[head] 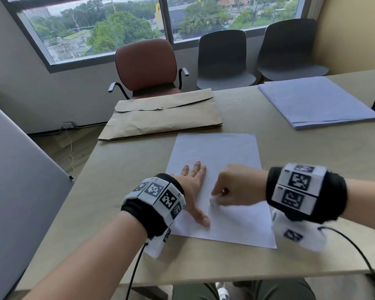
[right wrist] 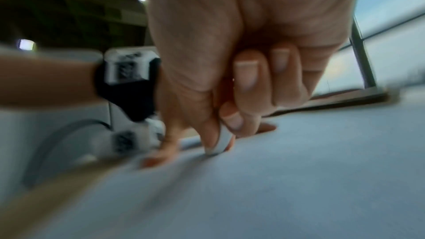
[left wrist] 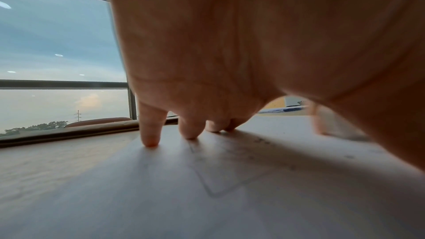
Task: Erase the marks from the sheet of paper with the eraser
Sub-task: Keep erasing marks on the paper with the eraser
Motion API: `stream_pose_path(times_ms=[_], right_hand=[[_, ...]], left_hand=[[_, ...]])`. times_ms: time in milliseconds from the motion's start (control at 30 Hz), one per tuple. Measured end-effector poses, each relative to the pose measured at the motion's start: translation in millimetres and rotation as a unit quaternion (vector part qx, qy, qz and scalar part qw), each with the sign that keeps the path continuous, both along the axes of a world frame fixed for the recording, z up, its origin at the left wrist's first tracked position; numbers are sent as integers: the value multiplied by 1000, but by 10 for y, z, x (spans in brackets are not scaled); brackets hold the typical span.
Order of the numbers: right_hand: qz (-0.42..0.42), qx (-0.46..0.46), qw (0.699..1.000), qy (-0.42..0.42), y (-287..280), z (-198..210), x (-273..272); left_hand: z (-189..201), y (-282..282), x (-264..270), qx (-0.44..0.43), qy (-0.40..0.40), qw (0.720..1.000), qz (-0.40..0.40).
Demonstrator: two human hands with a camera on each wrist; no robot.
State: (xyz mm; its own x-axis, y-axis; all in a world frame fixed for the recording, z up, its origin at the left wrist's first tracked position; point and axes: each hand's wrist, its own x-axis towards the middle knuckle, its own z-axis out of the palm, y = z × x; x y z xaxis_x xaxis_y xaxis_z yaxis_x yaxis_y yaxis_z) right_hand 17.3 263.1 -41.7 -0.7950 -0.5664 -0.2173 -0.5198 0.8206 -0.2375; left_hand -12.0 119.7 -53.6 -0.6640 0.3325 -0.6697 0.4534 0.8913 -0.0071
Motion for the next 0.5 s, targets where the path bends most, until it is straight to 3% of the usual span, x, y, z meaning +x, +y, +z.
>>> stream_pose_path(times_ms=[100,300,500], right_hand=[[-57,-14,997,48,52,-68,-197],[13,-6,999,-29,-33,-11,145],[-54,-10,998,40,31,-59,-122]], left_hand=[[16,5,9,6,-3,1000,4],[3,6,4,-2,0,1000,0],[14,-1,16,7,0,1000,6]])
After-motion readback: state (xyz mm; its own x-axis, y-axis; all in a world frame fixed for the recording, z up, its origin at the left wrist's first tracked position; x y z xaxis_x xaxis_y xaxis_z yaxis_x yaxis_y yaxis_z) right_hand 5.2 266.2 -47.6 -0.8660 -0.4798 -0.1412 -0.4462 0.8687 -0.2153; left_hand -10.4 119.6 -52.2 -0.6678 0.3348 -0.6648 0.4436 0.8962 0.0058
